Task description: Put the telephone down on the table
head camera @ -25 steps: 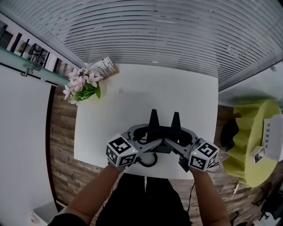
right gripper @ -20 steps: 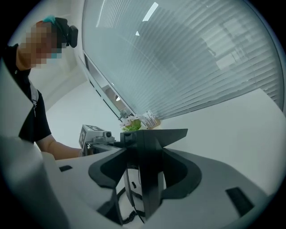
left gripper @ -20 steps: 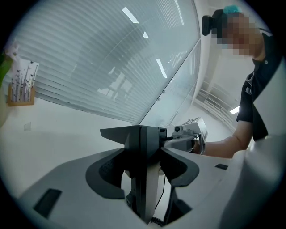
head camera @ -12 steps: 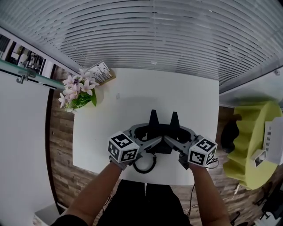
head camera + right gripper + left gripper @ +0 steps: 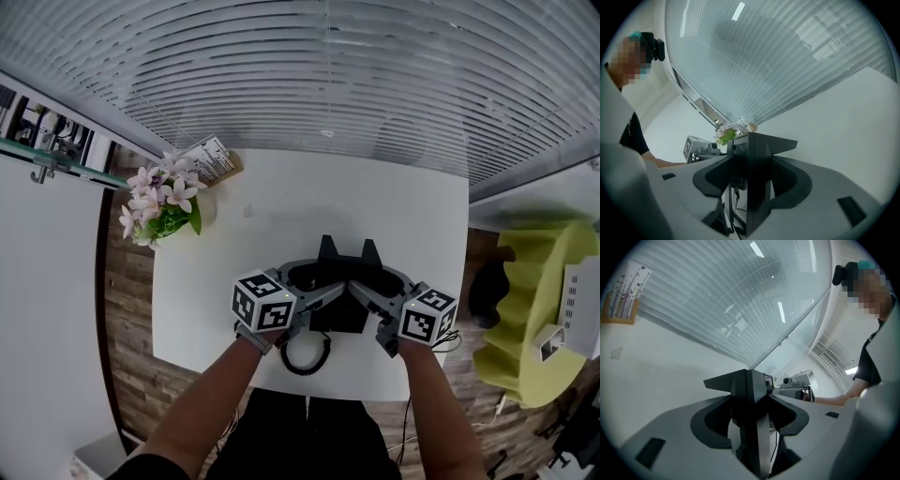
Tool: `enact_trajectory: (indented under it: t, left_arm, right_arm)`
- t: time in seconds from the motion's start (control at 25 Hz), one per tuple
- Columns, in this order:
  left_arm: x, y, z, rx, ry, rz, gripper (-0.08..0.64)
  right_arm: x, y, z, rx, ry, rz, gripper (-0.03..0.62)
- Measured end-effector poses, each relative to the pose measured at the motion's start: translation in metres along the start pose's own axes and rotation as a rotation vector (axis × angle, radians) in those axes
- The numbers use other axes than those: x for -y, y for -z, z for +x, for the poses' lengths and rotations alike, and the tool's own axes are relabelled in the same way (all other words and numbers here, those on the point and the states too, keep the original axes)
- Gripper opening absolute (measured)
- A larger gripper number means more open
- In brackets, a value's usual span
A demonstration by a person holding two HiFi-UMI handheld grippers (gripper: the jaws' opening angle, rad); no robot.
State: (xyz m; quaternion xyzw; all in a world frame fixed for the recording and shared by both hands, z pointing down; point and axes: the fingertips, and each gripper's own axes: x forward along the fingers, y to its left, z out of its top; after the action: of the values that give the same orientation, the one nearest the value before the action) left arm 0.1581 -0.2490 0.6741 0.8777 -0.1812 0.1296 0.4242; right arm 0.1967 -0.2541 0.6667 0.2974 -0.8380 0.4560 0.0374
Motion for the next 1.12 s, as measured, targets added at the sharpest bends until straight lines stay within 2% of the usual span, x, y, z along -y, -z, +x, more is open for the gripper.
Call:
enact_trajectory:
  t: [0.32, 0.52, 0.76, 0.88, 1.12]
  left_arm:
    - [-0.012, -0.004, 0.009, -0.003, 0.002, -0.067, 0.242]
    - [-0.015, -0.007, 0.011, 0.006, 0.023, -0.078, 0.242]
    - [-0.018, 0.000, 0.010, -0.020, 0.036, -0.091, 0.242]
    - [-0.016, -0.006, 0.010, -0.012, 0.018, -0.081, 0.244]
    - [-0.015, -0.007, 0.006, -0.017, -0.064, -0.057, 0.249]
  right_arm:
    - [0.016, 0.001, 0.007, 0.020, 0.009, 0.073, 0.253]
    - [0.020, 0.001, 0.009, 0.026, 0.002, 0.083, 0.253]
    - [0.020, 0.003, 0.011, 0.039, -0.021, 0.108, 0.253]
    - [0.021, 0.003, 0.011, 0.031, -0.019, 0.125, 0.253]
    - [0.019, 0.002, 0.008, 0.001, 0.065, 0.047, 0.258]
